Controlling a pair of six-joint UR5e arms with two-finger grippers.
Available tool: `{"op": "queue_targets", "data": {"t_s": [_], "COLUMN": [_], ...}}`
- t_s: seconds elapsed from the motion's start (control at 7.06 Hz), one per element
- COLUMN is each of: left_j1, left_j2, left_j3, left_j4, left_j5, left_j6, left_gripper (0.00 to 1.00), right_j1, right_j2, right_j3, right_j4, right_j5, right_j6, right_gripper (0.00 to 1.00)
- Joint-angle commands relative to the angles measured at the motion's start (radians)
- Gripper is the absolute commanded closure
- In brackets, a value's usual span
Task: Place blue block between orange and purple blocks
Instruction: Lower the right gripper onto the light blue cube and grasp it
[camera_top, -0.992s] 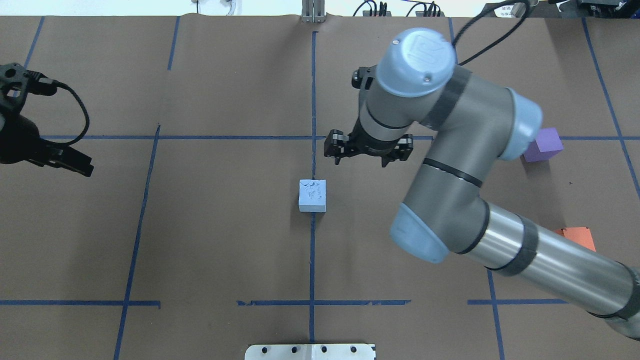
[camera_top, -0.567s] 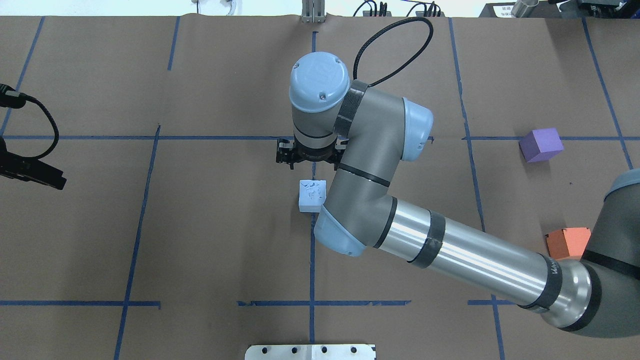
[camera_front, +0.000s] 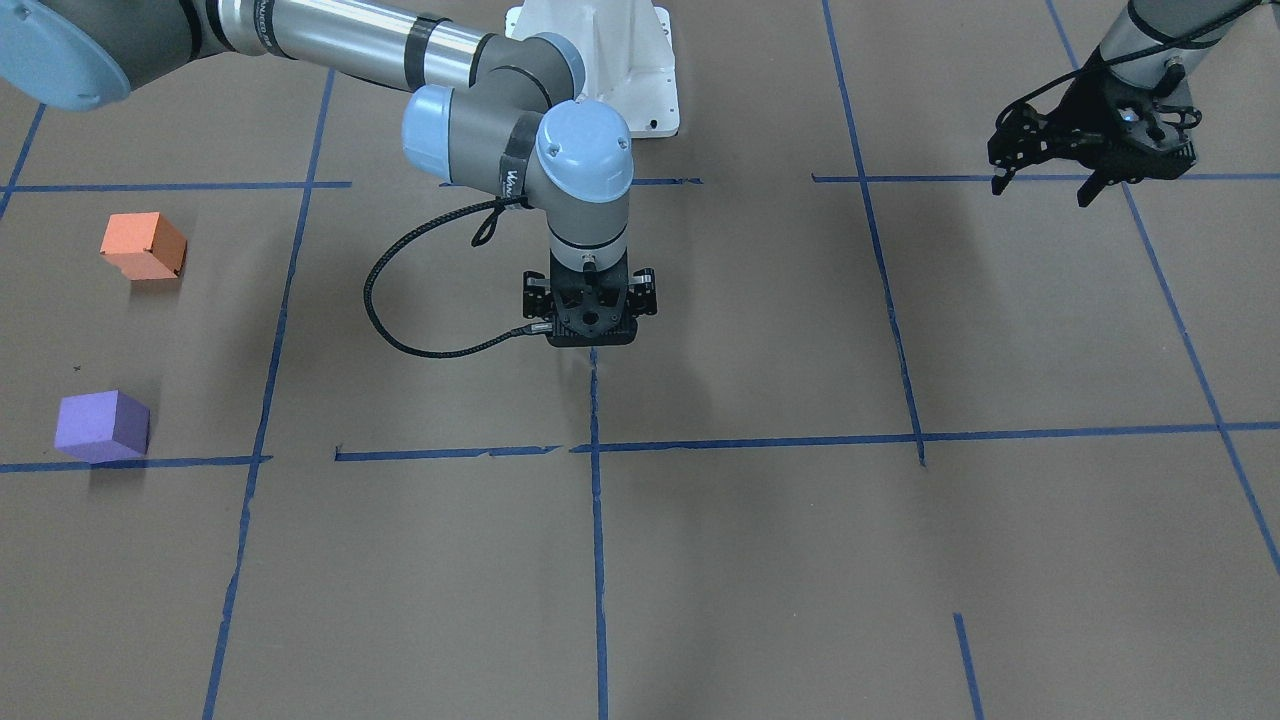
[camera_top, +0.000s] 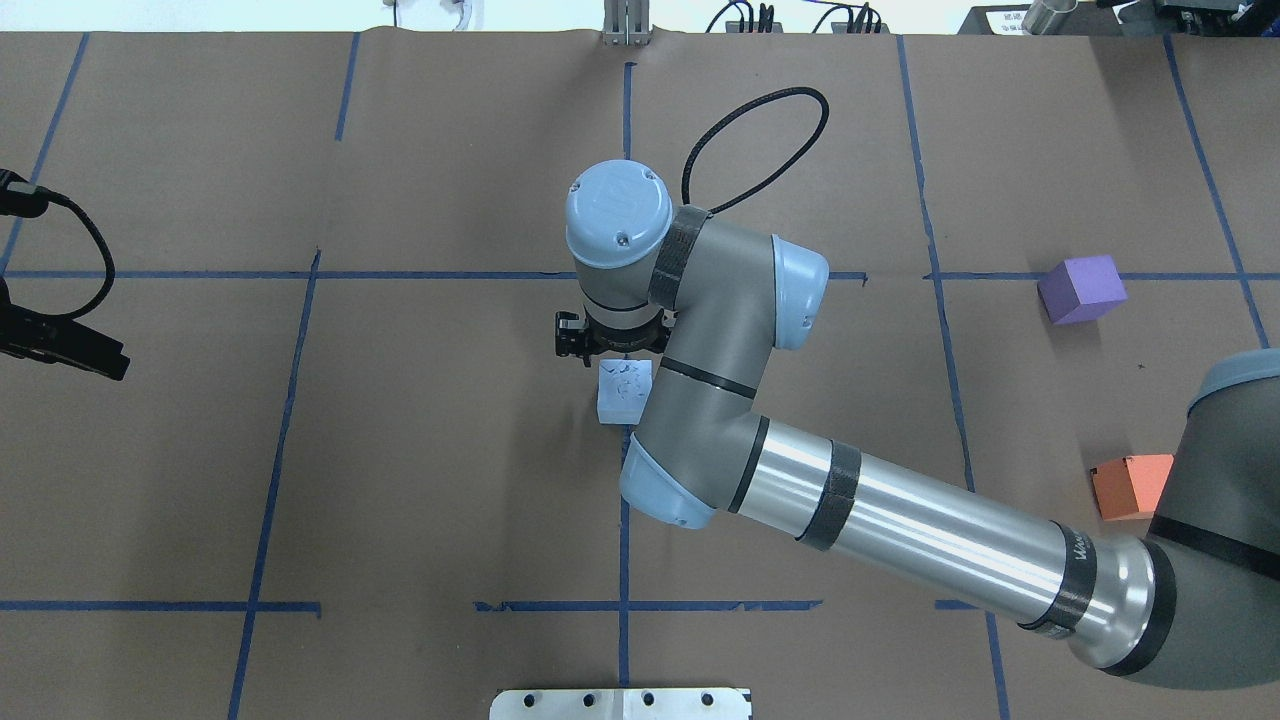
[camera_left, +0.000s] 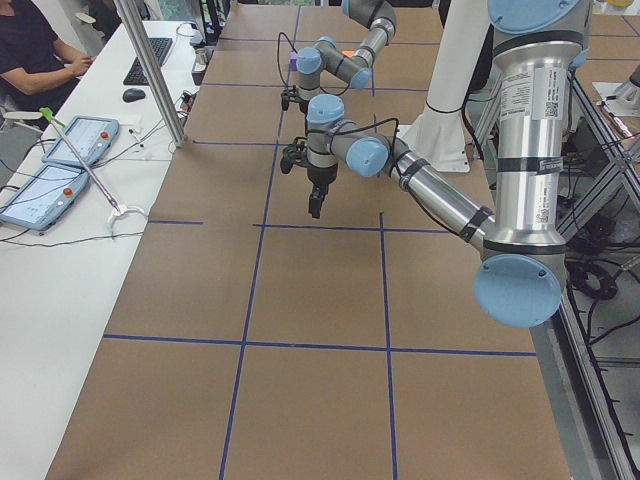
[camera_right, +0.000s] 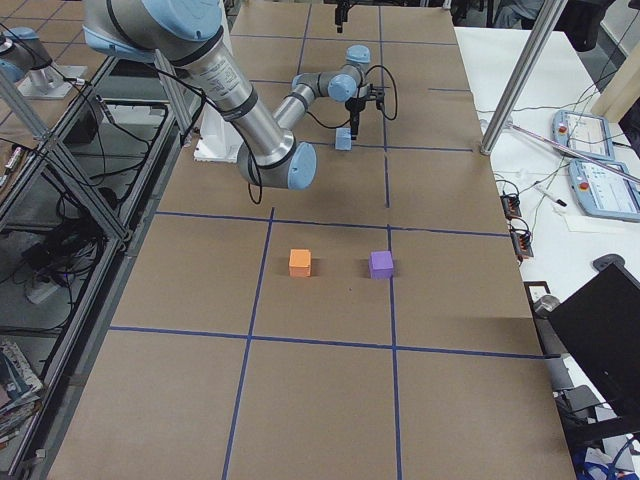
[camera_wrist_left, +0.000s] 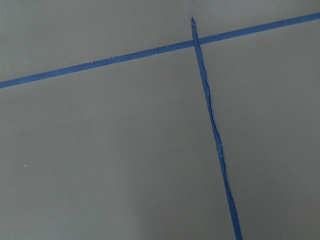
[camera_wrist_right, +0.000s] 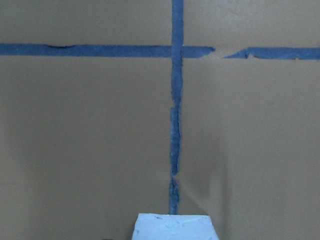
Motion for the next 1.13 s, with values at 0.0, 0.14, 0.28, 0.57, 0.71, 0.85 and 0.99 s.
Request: {"op": "queue_targets", "data": {"t_s": [0.0, 0.14, 0.28, 0.57, 0.71, 0.85, 0.99], "left_j1": [0.000, 0.000, 0.000, 0.000, 0.000, 0.000, 0.000], "left_j2": [-0.001, -0.001, -0.001, 0.000, 0.000, 0.002, 0.000], "left_j3": [0.000, 0.000, -0.002, -0.014, -0.016, -0.019, -0.019], "left_j4": [0.000, 0.000, 0.000, 0.000, 0.000, 0.000, 0.000], "left_j5": [0.001, -0.001, -0.001, 0.001, 0.001, 0.001, 0.001], "left_j6": [-0.006, -0.007, -0.007, -0.007, -0.007, -0.007, -0.007], "left_gripper": [0.00, 0.00, 0.00, 0.00, 0.00, 0.00, 0.00], "right_j1": [-0.031, -0.038, -0.038, -0.010, 0.021, 0.065, 0.104], "right_j2": [-0.007, -0.009, -0.007, -0.006, -0.022, -0.126, -0.274], "right_j3": [-0.002, -0.002, -0.002, 0.007, 0.035, 0.153, 0.293], "right_j4": [-0.010, -0.010, -0.010, -0.010, -0.010, -0.010, -0.010], "right_j5": [0.003, 0.006, -0.002, 0.009, 0.027, 0.061, 0.084], "right_j6": [-0.003, -0.003, -0.003, -0.006, -0.006, -0.009, -0.050], "right_gripper": [0.03, 0.05, 0.27, 0.93, 0.93, 0.93, 0.93]}}
